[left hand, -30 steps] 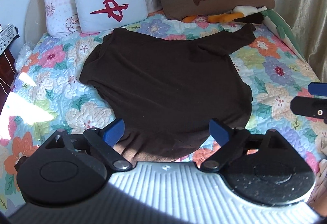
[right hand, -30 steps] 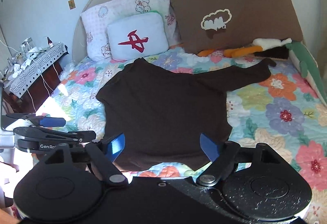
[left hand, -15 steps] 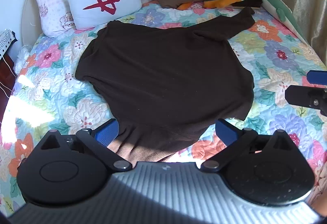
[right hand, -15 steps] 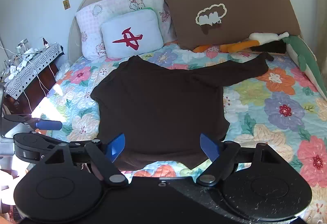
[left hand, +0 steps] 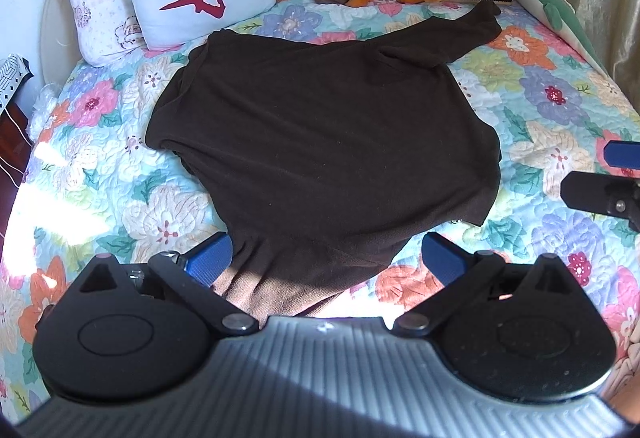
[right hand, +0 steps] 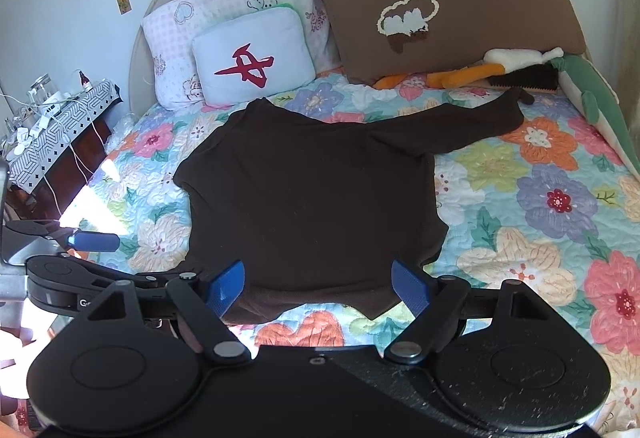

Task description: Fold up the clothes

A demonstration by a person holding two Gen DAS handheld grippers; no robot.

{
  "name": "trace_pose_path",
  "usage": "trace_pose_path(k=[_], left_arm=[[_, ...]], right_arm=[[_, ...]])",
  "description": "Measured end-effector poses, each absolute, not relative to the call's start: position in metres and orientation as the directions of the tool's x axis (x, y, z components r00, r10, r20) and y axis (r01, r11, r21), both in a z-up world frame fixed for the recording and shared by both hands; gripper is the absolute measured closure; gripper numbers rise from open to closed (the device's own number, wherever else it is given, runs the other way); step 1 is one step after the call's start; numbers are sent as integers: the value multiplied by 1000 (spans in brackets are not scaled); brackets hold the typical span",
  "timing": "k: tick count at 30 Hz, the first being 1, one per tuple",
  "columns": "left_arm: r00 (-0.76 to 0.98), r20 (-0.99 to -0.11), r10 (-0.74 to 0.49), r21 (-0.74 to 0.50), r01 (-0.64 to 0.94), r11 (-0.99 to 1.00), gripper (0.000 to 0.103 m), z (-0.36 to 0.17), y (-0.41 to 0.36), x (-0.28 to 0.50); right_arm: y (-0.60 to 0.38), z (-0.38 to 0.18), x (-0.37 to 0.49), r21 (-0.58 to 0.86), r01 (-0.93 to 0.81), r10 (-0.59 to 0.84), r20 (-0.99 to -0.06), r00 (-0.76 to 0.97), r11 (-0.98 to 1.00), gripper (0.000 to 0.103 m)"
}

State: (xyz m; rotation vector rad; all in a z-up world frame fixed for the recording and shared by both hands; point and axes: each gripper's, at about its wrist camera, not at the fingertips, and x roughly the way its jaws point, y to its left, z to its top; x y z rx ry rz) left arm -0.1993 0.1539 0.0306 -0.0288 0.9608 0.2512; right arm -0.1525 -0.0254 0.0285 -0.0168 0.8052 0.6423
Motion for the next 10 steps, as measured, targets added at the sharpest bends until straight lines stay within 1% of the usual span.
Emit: trace_pose_path(k=[10], left_arm=[[550, -810, 205, 96, -220, 971, 0, 32, 154, -200]], right_arm=[[-25, 22, -151, 238, -537, 532, -686, 497, 809, 18]])
